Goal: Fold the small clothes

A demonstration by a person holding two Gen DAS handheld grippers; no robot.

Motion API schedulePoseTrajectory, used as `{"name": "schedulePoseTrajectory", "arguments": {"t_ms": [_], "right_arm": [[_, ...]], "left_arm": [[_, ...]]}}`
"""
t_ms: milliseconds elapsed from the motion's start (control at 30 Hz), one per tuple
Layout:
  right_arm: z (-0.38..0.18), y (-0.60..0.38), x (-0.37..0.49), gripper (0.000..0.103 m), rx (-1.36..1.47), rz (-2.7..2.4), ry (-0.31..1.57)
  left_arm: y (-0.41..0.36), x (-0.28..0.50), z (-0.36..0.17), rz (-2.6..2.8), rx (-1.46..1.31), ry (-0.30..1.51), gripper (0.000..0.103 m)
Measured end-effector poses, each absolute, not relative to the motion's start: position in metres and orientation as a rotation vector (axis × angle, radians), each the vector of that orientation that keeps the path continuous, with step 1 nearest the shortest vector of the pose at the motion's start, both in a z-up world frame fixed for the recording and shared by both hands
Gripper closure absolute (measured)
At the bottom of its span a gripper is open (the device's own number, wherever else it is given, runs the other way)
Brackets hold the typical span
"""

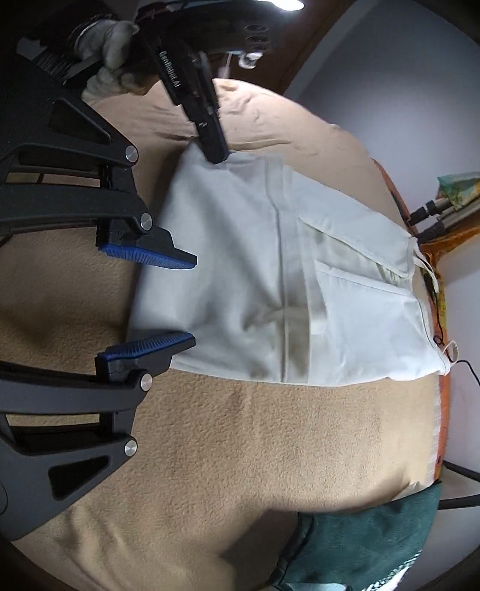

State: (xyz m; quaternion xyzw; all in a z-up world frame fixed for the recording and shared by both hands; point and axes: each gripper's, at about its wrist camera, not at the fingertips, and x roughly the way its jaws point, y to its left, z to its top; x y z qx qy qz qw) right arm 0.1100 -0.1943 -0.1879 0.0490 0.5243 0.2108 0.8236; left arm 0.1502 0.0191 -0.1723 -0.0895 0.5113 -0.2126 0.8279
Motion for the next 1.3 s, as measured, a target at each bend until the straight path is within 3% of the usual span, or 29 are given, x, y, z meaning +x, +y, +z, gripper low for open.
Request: {"name": "schedulePoseTrajectory", "arguments": {"t_ms": [467,1033,1100,1200,1267,1300], "right_arm": [[-0.137,-0.209,0.149,0.064,0.11,0.485,0.891],[-0.183,-0.196,0.303,0.066,0.129,0.485,0.964],[-0.186,-0.204,0.311,0.076,0.13,0.459,0.959],[-0.184,-0.214,0.319,0.08,0.119,0.418,0.954],[-0.181,-0.223,0.322,0.079,0.107,0.387,0.945],[-0.179,-0.228,0.324,0.076,0.117,0.383,0.939]], "left_arm": [[0.043,0.209,-0.129,-0.406,-0.245,0.957,0.097],[0.022,0.327,-0.176,-0.352,-0.152,0.991,0.097],[0.022,0.332,-0.178,-0.349,-0.132,0.97,0.097],[0.024,0.336,-0.177,-0.325,-0.119,0.954,0.096],[0.03,0.342,-0.176,-0.331,-0.172,0.961,0.087],[0.033,0.345,-0.176,-0.334,-0.196,0.959,0.074]]}}
